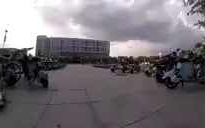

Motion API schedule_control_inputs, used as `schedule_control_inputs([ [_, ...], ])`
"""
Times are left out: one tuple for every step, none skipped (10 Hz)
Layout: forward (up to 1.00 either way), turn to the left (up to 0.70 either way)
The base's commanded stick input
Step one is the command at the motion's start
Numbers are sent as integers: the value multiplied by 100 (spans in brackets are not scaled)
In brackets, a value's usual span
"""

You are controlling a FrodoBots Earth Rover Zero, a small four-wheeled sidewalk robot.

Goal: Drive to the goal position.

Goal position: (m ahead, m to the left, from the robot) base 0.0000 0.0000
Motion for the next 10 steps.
schedule_control_inputs([
  [0, 45],
  [0, 45],
  [0, 45],
  [0, 45],
  [0, 45],
  [0, 45],
  [0, 45],
  [0, 45],
  [0, 45],
  [0, 45],
])
